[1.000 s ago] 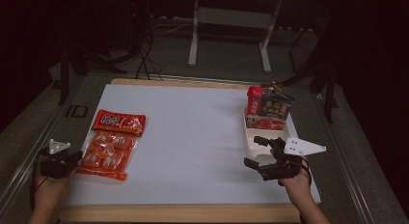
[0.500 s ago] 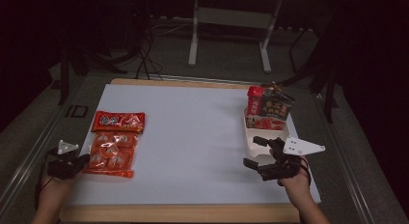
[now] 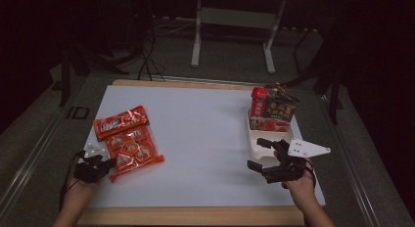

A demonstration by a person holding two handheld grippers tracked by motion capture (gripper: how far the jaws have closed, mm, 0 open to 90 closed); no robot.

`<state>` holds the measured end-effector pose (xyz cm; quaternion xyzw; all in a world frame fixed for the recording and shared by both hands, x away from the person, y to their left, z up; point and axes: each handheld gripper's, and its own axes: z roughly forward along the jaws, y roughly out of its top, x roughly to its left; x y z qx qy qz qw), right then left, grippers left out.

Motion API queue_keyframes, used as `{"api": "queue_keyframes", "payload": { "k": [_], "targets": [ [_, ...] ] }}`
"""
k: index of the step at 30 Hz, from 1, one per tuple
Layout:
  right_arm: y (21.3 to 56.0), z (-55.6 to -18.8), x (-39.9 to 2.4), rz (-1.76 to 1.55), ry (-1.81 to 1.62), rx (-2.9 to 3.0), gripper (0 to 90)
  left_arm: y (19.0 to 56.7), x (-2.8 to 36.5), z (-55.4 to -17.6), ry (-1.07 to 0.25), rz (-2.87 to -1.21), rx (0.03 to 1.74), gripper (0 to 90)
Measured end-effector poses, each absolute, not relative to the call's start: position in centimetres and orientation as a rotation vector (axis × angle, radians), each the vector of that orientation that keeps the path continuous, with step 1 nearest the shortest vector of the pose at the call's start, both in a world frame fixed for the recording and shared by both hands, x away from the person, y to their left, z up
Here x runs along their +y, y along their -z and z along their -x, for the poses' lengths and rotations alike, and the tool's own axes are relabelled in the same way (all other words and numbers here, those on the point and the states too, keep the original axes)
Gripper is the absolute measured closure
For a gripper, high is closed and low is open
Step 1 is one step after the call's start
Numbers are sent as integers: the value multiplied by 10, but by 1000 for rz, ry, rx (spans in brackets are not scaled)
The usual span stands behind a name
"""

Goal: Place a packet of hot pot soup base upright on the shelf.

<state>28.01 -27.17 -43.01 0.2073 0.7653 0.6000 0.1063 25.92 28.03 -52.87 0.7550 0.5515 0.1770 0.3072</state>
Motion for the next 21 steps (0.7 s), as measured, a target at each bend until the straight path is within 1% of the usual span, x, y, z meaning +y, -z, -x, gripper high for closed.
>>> {"api": "queue_keyframes", "payload": {
  "k": [3,6,10,13,21],
  "targets": [
    [430,-280,-271,-609,-1768,2257,143,528,273,-261,-467,-2011,1439,900],
    [430,-280,-271,-607,-1768,2260,143,527,276,-263,-472,-1993,1443,900],
    [430,-280,-272,-607,-1770,2259,143,525,285,-273,-549,-1942,1510,900],
    [430,-280,-273,-609,-1772,2256,143,525,293,-282,-582,-1902,1565,900],
    [430,-280,-273,-610,-1773,2257,143,523,306,-308,-669,-1874,1618,900]
  ]
}}
